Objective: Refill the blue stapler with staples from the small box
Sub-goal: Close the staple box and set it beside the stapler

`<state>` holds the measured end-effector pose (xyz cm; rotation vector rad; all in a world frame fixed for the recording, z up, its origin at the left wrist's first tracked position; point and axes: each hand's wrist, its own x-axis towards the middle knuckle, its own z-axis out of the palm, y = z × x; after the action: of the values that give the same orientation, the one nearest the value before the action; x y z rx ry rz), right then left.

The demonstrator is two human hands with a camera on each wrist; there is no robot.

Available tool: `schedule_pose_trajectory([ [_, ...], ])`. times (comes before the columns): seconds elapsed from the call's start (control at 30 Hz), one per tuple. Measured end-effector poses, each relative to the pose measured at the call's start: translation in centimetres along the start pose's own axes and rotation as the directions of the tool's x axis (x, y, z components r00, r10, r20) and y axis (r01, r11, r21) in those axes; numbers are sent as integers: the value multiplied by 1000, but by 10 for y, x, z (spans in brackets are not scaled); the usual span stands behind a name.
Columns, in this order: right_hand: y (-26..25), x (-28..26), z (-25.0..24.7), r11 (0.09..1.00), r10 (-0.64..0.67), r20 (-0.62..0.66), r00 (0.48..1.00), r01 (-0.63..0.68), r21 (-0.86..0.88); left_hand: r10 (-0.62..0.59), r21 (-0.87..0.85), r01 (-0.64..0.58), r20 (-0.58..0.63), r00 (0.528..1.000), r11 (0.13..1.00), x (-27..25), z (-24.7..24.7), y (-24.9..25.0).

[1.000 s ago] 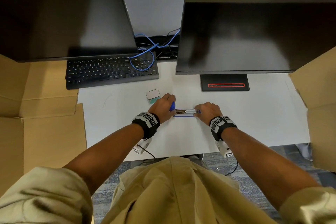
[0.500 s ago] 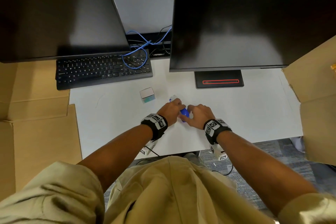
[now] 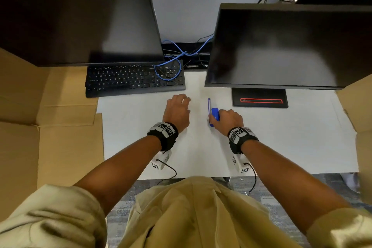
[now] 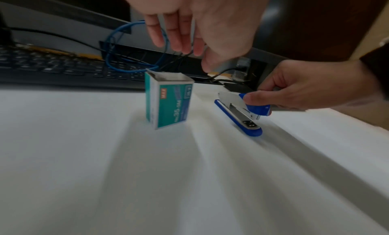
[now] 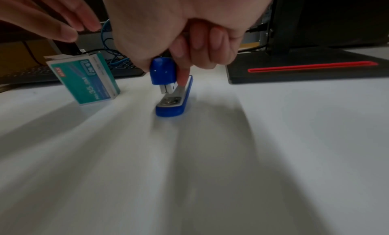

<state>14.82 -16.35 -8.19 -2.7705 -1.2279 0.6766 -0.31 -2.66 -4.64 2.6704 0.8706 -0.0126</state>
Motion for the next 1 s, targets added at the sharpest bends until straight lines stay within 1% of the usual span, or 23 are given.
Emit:
schedule_pose_trajectory([
  [0.07, -2, 8, -8, 999, 15, -33, 999, -16, -40, -92, -10, 91, -12, 996, 996, 0, -3, -11],
  [0.17, -5, 14, -14, 998, 42, -82, 996, -46, -48, -220, -48, 222, 51, 974, 974, 1, -4, -26],
  [0.2, -7, 14, -15, 998, 45, -97, 994, -49, -41, -253, -63, 258, 75, 964, 964, 2, -4, -29],
  [0.27, -10, 11, -16, 999, 33, -117, 993, -37, -27, -275, -75, 283, 103, 956, 956, 4, -5, -31],
  [0.37, -15, 5, -13, 999, -35, -146, 989, 34, -4, -259, -94, 270, 112, 959, 958, 4, -3, -33],
  [0.47, -21, -2, -9, 994, -104, -140, 985, 108, 18, -229, -91, 244, 148, 962, 965, 2, 1, -32],
  [0.53, -26, -6, -8, 986, -150, -118, 982, 157, 51, -184, -57, 196, 179, 967, 979, 2, 3, -28],
  [0.67, -35, -11, -5, 955, -280, -67, 958, 285, 80, -62, 75, 45, 245, 967, 996, -1, 3, -19],
  [0.77, -43, -10, -3, 926, -373, -39, 927, 374, 38, -47, 145, 4, 297, 954, 989, 1, 1, -15],
  [0.87, -53, -8, -1, 917, -398, -40, 916, 399, 23, -54, 199, -21, 364, 930, 980, 4, -6, -10],
  [1.0, -62, -4, -1, 928, -370, -62, 927, 372, 21, -1, 258, -122, 431, 902, 958, 9, -16, -1],
])
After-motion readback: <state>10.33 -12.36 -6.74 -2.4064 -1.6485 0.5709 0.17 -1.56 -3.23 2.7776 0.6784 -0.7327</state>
